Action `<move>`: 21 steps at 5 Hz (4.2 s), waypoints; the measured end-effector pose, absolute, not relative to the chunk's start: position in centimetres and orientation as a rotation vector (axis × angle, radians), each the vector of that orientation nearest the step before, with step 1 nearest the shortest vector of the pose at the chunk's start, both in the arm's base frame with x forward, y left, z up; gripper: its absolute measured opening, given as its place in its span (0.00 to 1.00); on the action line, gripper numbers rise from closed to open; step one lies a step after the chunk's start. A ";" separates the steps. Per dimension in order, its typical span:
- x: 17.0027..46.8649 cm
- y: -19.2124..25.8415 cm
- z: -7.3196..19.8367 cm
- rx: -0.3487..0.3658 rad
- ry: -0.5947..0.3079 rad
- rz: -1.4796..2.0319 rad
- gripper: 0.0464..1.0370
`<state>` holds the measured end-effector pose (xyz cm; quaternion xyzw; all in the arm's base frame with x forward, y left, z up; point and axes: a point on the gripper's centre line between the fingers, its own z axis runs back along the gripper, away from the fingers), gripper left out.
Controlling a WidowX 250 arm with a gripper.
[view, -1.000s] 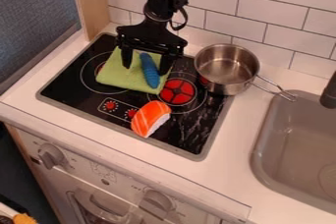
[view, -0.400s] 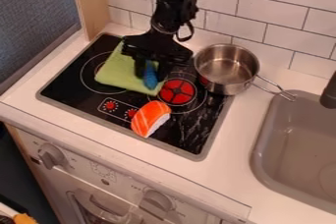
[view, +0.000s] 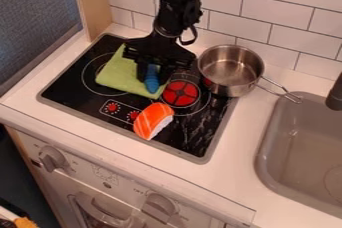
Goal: Move the blue spoon to the bottom left of the burner
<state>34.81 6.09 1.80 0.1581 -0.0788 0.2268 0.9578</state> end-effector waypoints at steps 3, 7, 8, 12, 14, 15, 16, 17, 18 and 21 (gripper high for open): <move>35.4 5.6 3.9 0.302 -0.243 0.402 0.40; 31.3 10.3 12.9 0.314 -0.418 0.659 0.40; 28.6 11.3 12.8 0.327 -0.414 0.811 0.40; 23.3 14.8 5.3 0.376 -0.256 0.936 0.40; 24.4 13.7 2.5 0.361 -0.270 0.943 0.40; 24.9 13.6 2.2 0.358 -0.295 0.984 0.47; 25.2 13.3 2.0 0.331 -0.321 0.993 0.78; 25.0 12.8 1.7 0.318 -0.311 0.996 0.97; 25.1 12.3 1.7 0.306 -0.303 0.972 0.97; 27.9 11.3 6.7 0.261 -0.446 0.869 0.96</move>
